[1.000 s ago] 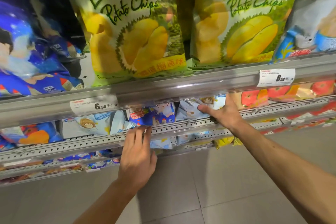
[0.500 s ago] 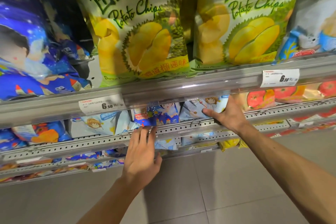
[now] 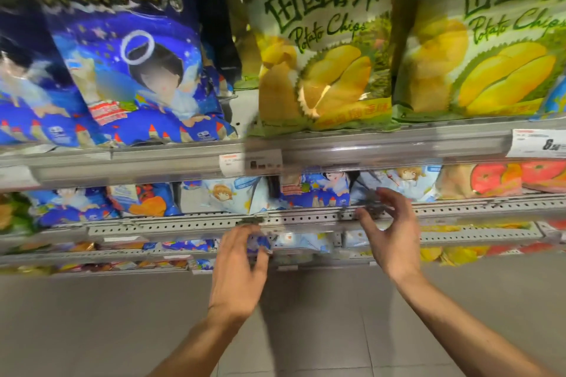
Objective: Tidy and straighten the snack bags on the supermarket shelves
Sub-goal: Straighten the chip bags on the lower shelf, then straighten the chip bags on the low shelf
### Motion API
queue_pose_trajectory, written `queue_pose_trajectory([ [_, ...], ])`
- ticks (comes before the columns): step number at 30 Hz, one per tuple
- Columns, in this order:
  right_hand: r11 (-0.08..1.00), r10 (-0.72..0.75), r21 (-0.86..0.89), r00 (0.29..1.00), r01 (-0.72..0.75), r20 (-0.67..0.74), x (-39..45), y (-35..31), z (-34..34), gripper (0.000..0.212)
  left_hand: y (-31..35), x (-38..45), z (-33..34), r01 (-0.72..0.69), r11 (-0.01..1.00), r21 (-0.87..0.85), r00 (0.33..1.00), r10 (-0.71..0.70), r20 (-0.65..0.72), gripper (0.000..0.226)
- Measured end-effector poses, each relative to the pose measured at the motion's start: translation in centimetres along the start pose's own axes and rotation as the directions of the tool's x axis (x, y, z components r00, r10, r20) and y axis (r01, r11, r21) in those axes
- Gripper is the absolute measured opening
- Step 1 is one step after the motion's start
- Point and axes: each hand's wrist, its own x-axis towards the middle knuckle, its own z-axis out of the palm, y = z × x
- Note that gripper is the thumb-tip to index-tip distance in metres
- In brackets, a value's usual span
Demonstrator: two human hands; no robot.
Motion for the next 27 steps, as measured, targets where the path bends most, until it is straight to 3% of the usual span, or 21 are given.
queue_pose_trajectory([
  [4, 0.999, -0.044, -0.017, 0.998, 0.045, 0.054, 0.2, -1.4, 3.8, 0.062, -3.8, 1.9, -3.3, 0.201, 0.965, -0.171, 0.964, -0.226, -0.143, 0.036],
  [6, 0.999, -0.039, -0.006, 0.995, 0.039, 0.087, 0.7, -1.8, 5.4, 0.069, -5.5, 3.2, -4.7, 0.204, 0.959, -0.198, 0.956, -0.239, -0.172, 0.041],
  [11, 0.997, -0.010, 0.076, 0.984, -0.003, 0.177, 2.7, -2.4, 7.7, 0.069, -7.8, 7.9, -6.5, 0.133, 0.920, -0.368, 0.983, -0.169, -0.068, 0.067],
  [14, 0.997, 0.056, 0.049, 0.985, -0.065, 0.165, 3.9, -2.9, 8.4, 0.077, -8.7, 10.2, -6.9, 0.061, 0.942, -0.330, 0.998, -0.055, 0.028, 0.077],
  [18, 0.993, 0.105, 0.042, 0.981, -0.113, 0.166, 4.9, -2.3, 8.8, 0.058, -8.2, 12.7, -6.2, -0.025, 0.847, -0.531, 0.997, 0.060, 0.049, 0.066],
  [21, 0.989, 0.139, 0.029, 0.979, -0.145, 0.148, 4.9, -2.2, 8.7, 0.064, -8.4, 13.7, -5.6, -0.142, 0.804, -0.578, 0.981, 0.193, 0.028, 0.063],
  [24, 0.986, 0.167, -0.011, 0.974, -0.167, 0.154, 5.1, -2.0, 8.6, 0.068, -8.9, 13.8, -5.7, -0.052, 0.807, -0.589, 0.975, 0.169, 0.146, 0.046],
  [27, 0.984, 0.176, -0.053, 0.975, -0.170, 0.134, 5.5, -2.4, 8.4, 0.064, -9.1, 13.9, -5.7, 0.015, 0.796, -0.606, 0.966, 0.144, 0.214, 0.046],
])
